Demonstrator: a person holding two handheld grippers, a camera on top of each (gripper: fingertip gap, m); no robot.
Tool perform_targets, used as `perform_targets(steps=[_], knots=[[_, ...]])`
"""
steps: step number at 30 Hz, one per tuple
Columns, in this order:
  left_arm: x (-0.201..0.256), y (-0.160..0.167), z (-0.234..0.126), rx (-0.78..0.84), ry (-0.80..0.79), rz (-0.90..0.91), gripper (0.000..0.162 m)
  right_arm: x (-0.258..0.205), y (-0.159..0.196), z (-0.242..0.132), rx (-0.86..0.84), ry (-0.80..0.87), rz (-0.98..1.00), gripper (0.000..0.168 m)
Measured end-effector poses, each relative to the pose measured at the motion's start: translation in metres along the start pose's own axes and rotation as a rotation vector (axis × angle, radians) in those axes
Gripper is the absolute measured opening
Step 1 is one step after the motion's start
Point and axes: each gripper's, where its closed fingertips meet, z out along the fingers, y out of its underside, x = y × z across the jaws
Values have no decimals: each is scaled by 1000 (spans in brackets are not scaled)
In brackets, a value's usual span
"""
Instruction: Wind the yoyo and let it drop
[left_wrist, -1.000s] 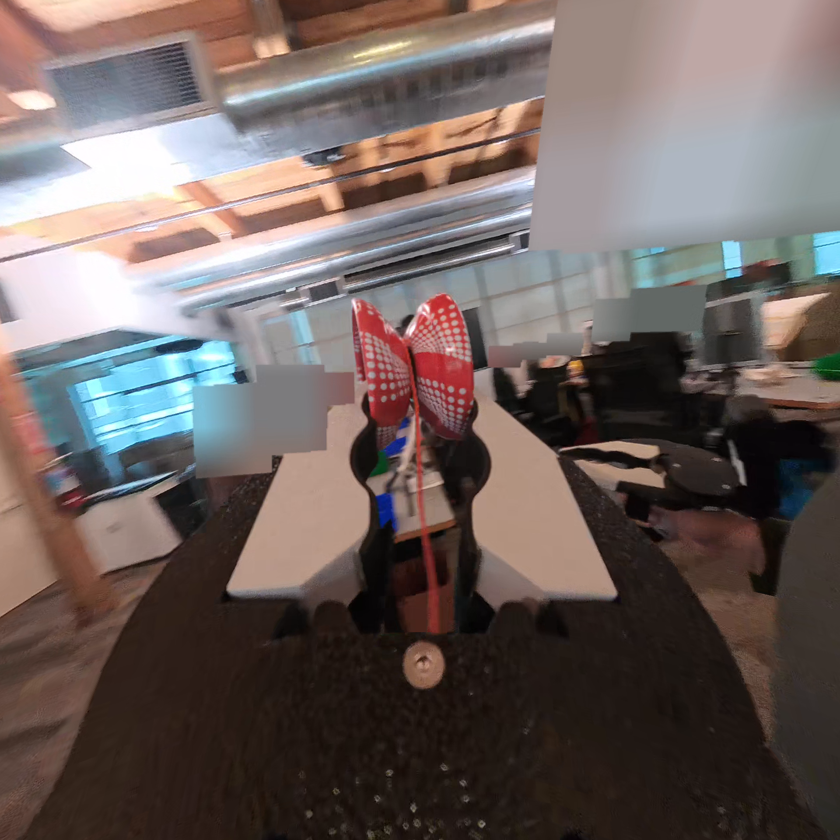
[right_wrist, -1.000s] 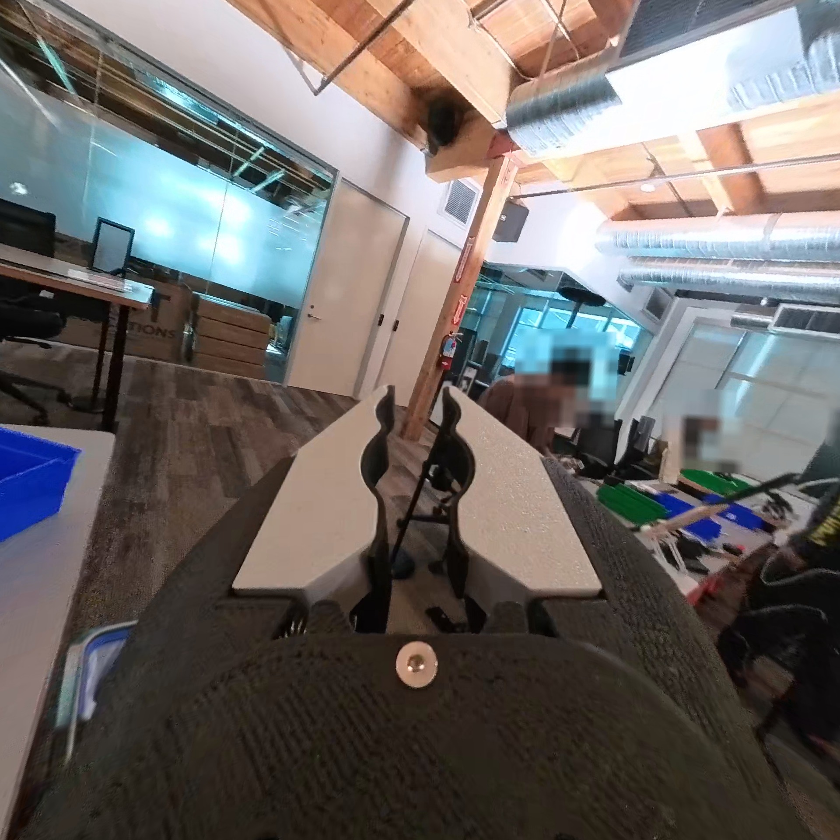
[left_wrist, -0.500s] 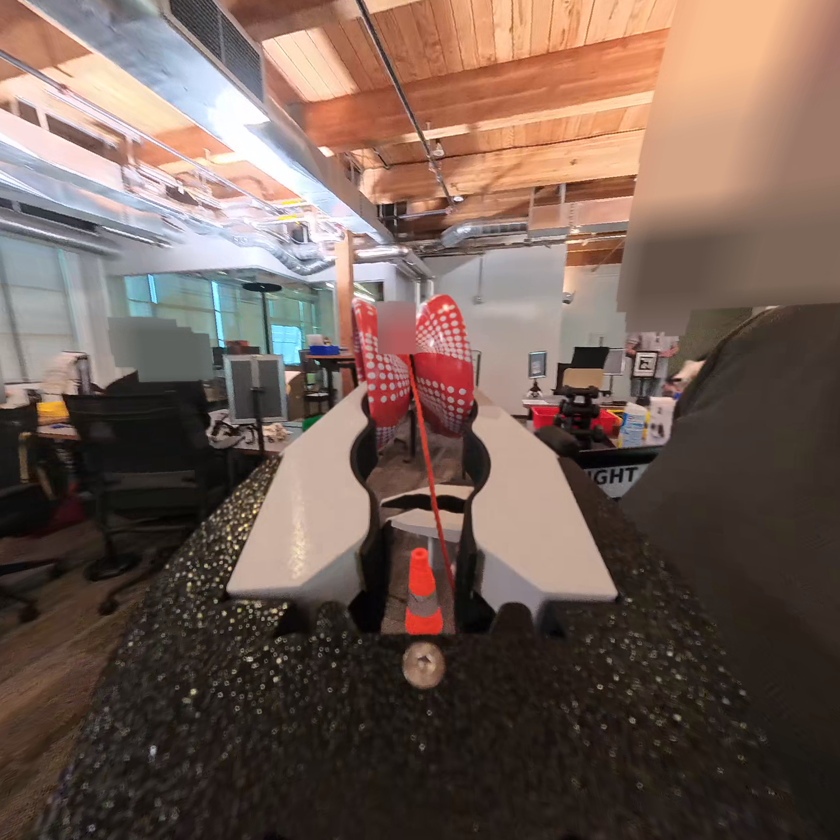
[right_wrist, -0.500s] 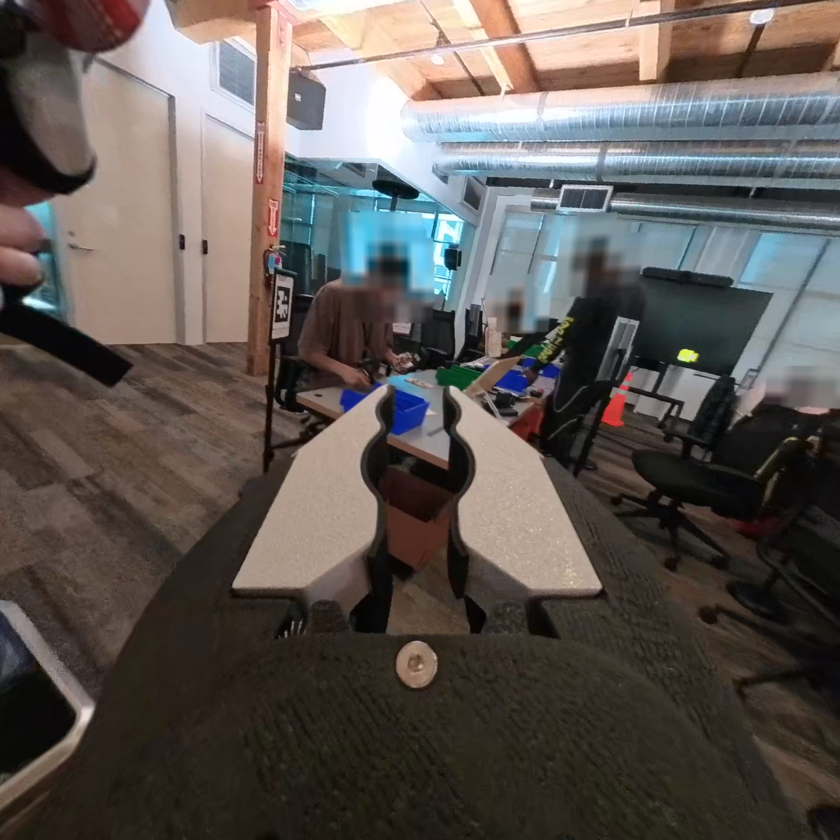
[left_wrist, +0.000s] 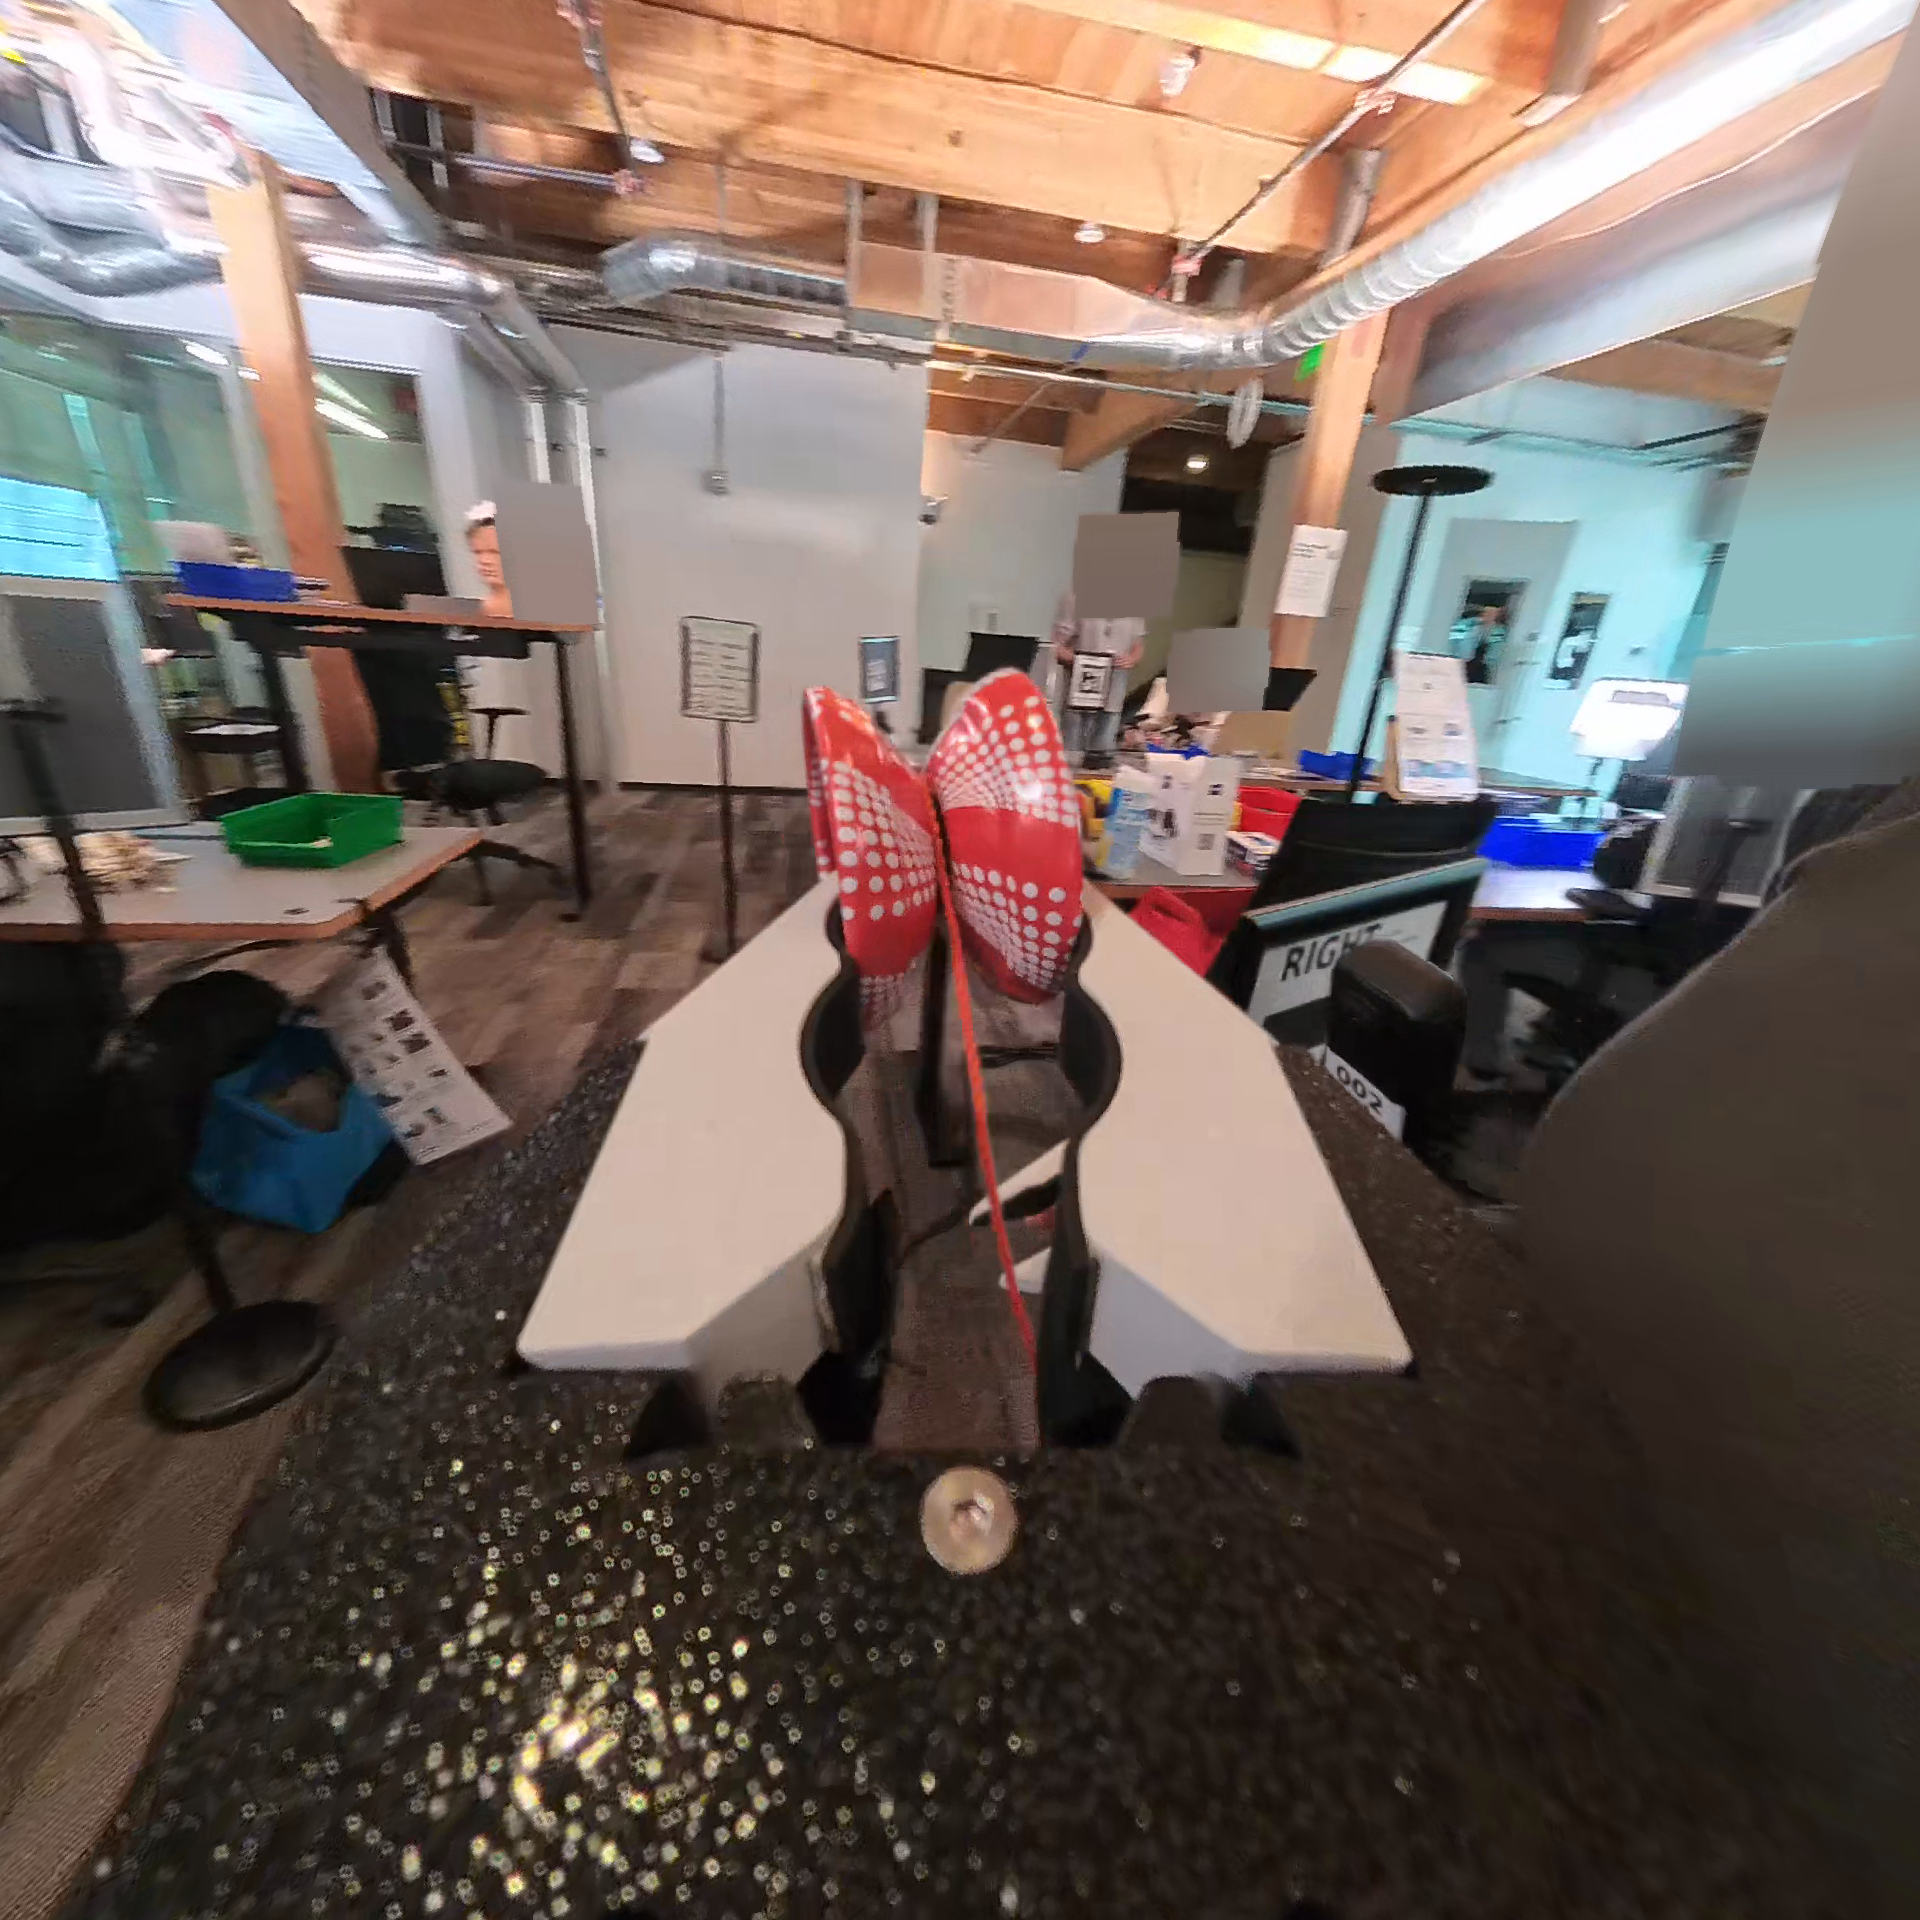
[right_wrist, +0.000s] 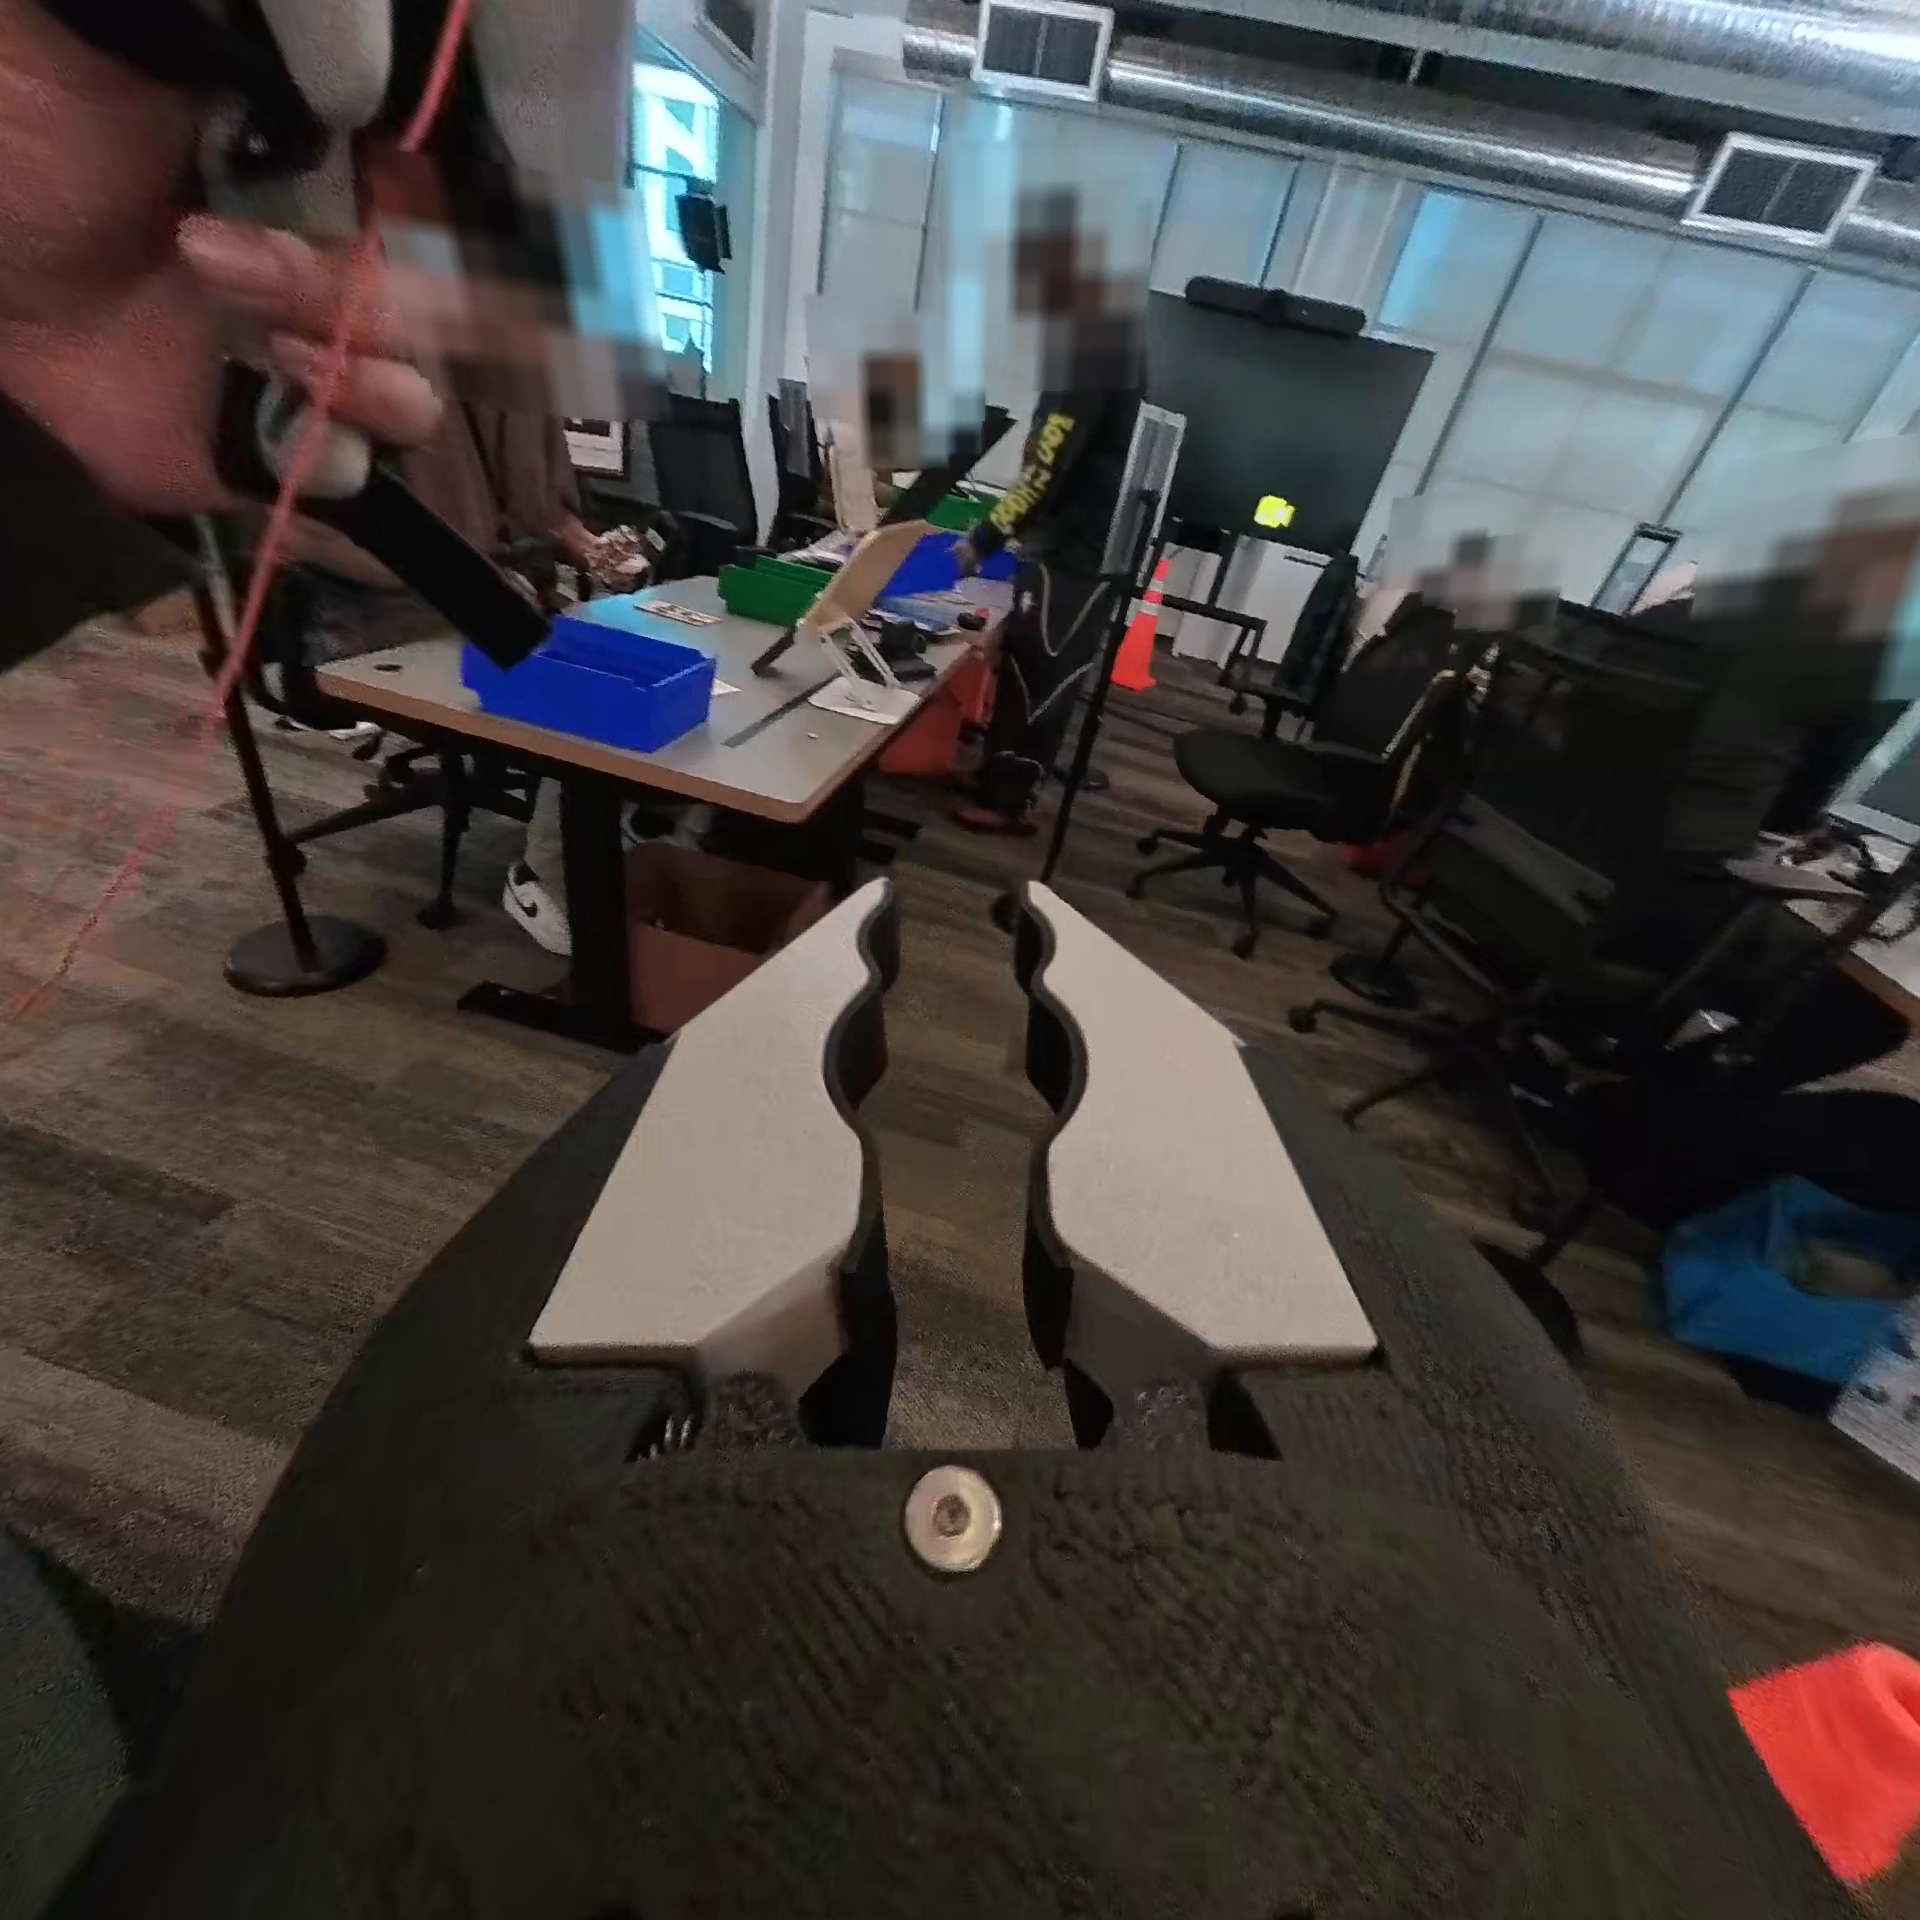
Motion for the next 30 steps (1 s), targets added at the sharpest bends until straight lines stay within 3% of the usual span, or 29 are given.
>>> perform_targets(steps=[6,16,24,30], knots=[[-15,10,10,1,193,-154,32,18,20,-15,-105,239,144,29],[-47,29,13,-13,217,-346,32,16,14,-27,-146,399,108,32],[-37,43,-6,-70,263,-379,33,-6,10,-18,-156,412,95,33],[-43,40,-30,-55,203,-428,33,-26,4,-4,-151,359,62,33]])
